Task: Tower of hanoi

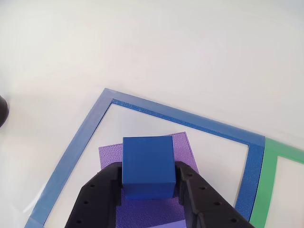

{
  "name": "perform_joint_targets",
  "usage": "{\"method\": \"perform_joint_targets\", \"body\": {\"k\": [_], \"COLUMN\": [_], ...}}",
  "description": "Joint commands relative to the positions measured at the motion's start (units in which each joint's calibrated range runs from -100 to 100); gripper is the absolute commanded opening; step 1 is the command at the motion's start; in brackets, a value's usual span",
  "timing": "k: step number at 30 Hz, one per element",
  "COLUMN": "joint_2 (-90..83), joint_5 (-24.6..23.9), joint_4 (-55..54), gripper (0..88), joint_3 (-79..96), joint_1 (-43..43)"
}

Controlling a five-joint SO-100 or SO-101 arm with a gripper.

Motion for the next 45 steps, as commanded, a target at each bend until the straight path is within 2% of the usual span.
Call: {"method": "perform_joint_targets", "body": {"k": [1,10,13,18,22,28,33,39,45], "joint_2": [-1.09,-5.17,-11.02,-23.2,-31.94,-36.75,-35.54,-31.54,-28.65], "joint_5": [0.59,0.59,0.59,0.59,0.59,0.59,0.59,0.59,0.04], "joint_4": [-1.64,-1.16,3.21,22.72,43.44,78.73,101.96,120.82,129.4], "gripper": [1.1,0.1,0.1,0.1,0.1,0.1,0.1,0.0,0.0], "joint_3": [-2.1,-2.55,-2.19,-6.73,-13.91,-35.99,-57.98,-80.79,-93.78], "joint_1": [-0.3,-0.15,0.92,4.12,7.4,11.59,14.03,17.92,22.8]}}
